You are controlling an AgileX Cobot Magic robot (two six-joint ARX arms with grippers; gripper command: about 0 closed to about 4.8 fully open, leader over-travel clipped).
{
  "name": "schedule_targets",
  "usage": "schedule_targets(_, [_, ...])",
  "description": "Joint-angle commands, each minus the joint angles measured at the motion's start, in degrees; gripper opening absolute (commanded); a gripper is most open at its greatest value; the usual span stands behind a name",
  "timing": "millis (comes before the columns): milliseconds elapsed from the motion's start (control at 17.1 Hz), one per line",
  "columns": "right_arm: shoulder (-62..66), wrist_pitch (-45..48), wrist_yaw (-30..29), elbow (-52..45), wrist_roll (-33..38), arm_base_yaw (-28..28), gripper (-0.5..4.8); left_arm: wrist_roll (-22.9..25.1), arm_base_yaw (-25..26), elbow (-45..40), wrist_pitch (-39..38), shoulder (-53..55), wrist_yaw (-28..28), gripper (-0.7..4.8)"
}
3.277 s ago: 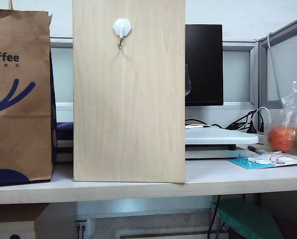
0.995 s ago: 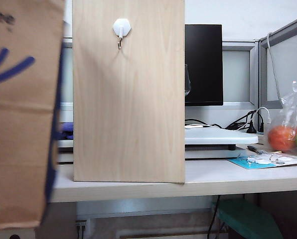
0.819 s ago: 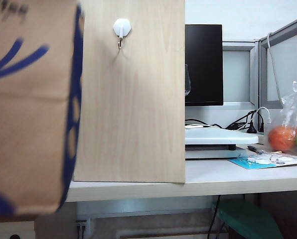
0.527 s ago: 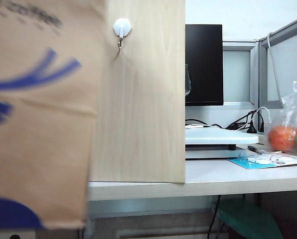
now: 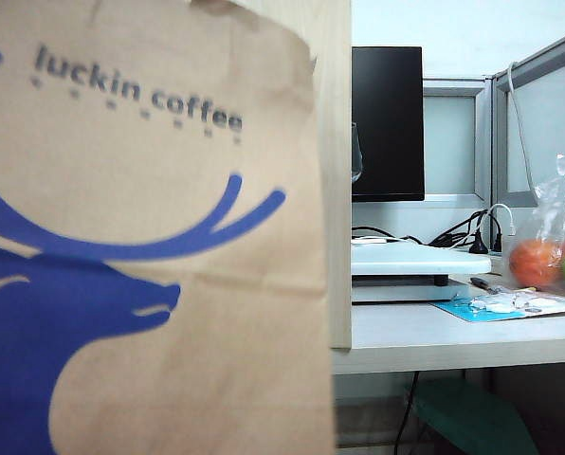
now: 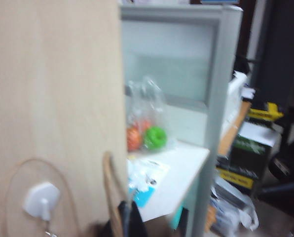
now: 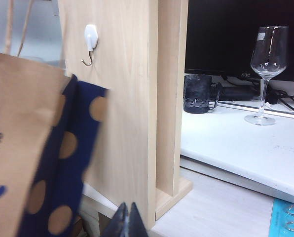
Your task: Pick up the paper bag and hang it on the hook.
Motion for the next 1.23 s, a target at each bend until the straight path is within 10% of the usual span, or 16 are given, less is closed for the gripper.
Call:
schedule_targets(59, [0.0, 0.7, -0.1, -0.4, -0.1, 0.0, 0.0, -0.1, 0.0, 0.2, 1.7, -2.1, 0.7, -0.06])
schedule_targets(761, [0.0, 0.7, -0.1, -0.4, -0.1, 0.0, 0.0, 5.6, 0.9, 0.2, 6.1, 10.3, -2.0, -0.06])
schedule_targets(1229, [0.0, 0.7, -0.1, -0.4, -0.2, 0.0, 0.0, 7.6, 0.9, 0.2, 8.4, 17.4, -14.1, -0.06])
